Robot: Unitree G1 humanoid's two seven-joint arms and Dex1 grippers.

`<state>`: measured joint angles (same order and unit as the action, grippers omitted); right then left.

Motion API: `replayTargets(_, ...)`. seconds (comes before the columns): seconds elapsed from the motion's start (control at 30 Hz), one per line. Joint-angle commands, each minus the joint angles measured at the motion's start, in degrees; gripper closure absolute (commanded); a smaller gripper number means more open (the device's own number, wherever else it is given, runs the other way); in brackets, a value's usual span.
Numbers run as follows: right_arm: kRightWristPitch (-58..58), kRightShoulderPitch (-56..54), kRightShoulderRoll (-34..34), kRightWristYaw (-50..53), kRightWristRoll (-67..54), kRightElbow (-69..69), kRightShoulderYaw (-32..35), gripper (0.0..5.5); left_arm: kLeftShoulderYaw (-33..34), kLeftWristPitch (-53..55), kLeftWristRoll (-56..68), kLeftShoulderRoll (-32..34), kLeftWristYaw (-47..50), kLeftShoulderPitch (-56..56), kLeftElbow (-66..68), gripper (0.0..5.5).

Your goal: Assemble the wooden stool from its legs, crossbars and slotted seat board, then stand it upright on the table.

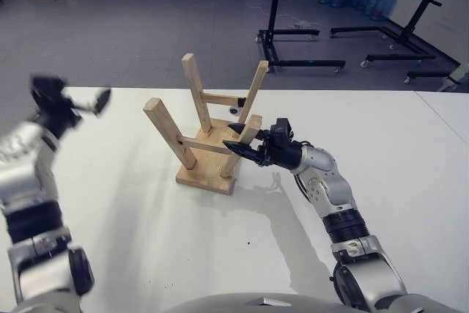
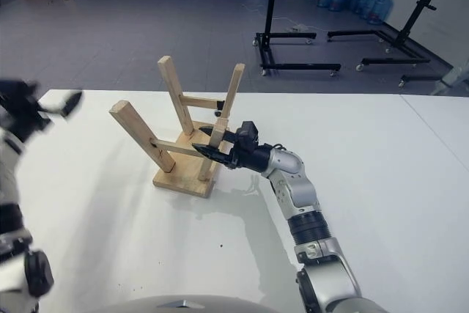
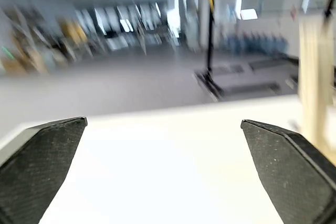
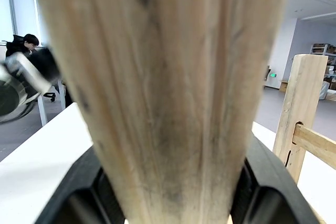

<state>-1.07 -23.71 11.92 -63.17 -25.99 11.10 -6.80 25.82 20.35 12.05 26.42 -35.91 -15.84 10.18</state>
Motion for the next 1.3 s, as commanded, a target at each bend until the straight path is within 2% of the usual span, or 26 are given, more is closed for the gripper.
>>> replayTargets(0.03, -1.34, -0.58, 0.74, -2.07, -0.16, 0.63, -0.55, 3.45, -3.29, 0.5, 6.24, -3.69, -3.42, -0.26, -2.12, 0.1)
replayTargets(0.13, -1.25, -0.8, 0.77, -2.4, 0.04, 1.34, -0.28, 3.45, -5.71, 2.43, 8.67, -4.22, -3.35, 0.24, -6.04, 0.1)
replayTargets(0.3, -0.75, -1.02, 0.42, -3.09, 0.41, 2.63, -0.55, 3.45, -4.44, 8.93, 16.48, -3.37, -2.7, 0.94, -12.22, 0.1)
replayTargets(0.5, -0.48, -1.01, 0.51, -3.5, 0.6, 3.22, -0.41, 3.45, -3.8, 10.62, 18.58, -2.89, 0.42, 2.05, -14.9, 0.1)
replayTargets(0.77, -1.67, -3.96, -1.71, -2.06, 2.53, 2.82, -3.34, 3.45, -10.48, 9.93, 17.69, -4.87, 3.18, 5.88, -20.92, 0.1)
replayTargets(1.03, -0.83, -2.21, -4.11, 0.84, 5.29, 1.91, -6.78, 3.45, -12.93, 9.18, 16.88, -4.78, 3.55, 6.71, -21.83, 0.1)
replayTargets(1.27, 0.02, -0.96, -3.85, 1.95, 4.1, 1.66, -5.45, 3.45, -11.97, 8.32, 16.61, -4.47, 3.34, 6.39, -19.02, 0.1)
replayTargets(1.3, 0.38, -0.69, -3.68, 2.11, 4.08, 1.73, -5.17, 3.09, -11.87, 8.02, 16.25, -4.34, 3.45, 6.46, -18.36, 0.1)
